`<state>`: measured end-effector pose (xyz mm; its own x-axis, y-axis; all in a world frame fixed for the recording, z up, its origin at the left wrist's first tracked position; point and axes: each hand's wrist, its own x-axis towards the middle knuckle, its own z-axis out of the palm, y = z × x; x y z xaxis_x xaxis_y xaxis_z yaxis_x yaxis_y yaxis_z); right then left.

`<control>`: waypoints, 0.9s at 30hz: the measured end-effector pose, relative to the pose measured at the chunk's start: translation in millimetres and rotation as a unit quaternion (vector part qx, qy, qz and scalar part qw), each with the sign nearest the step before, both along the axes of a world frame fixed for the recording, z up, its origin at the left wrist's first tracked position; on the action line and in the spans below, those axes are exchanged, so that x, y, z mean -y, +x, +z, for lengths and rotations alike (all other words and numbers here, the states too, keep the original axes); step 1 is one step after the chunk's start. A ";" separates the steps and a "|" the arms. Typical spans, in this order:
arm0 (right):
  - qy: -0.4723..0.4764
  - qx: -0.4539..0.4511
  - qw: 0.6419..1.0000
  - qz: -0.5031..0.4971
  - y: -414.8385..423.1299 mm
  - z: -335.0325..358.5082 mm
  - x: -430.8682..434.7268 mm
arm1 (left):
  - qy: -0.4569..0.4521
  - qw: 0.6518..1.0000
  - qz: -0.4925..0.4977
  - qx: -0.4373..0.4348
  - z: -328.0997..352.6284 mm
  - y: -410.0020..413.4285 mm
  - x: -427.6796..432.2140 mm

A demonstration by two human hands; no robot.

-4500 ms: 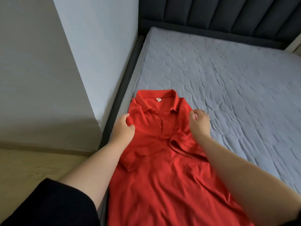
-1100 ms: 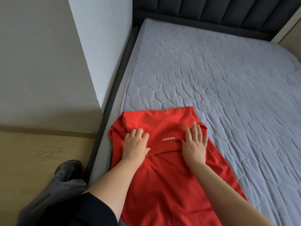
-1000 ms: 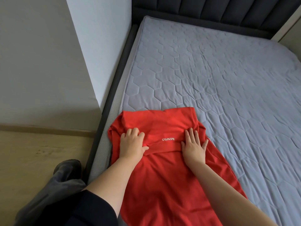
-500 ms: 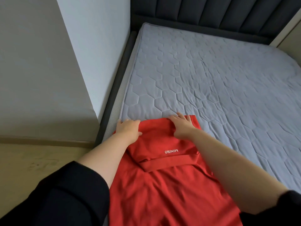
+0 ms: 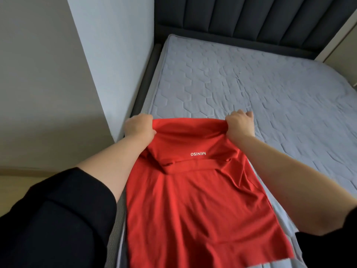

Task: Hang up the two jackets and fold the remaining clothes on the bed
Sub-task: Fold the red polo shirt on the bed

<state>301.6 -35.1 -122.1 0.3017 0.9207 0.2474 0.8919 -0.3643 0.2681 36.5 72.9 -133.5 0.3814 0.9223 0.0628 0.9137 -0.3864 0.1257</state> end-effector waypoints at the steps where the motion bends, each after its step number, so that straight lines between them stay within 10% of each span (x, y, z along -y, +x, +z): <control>1: 0.035 0.001 0.999 0.001 -0.5 8.8 1.1 | 0.045 0.999 -0.012 0.003 9.1 1.1 0.9; 13: 0.232 -0.067 0.965 0.107 -25.0 -9.3 129.8 | 0.187 0.941 -0.272 0.074 -6.4 -59.7 139.1; 27: 0.041 -0.147 0.981 0.116 -60.6 -107.8 284.1 | -0.084 0.888 -0.406 -0.198 -57.0 -75.3 230.0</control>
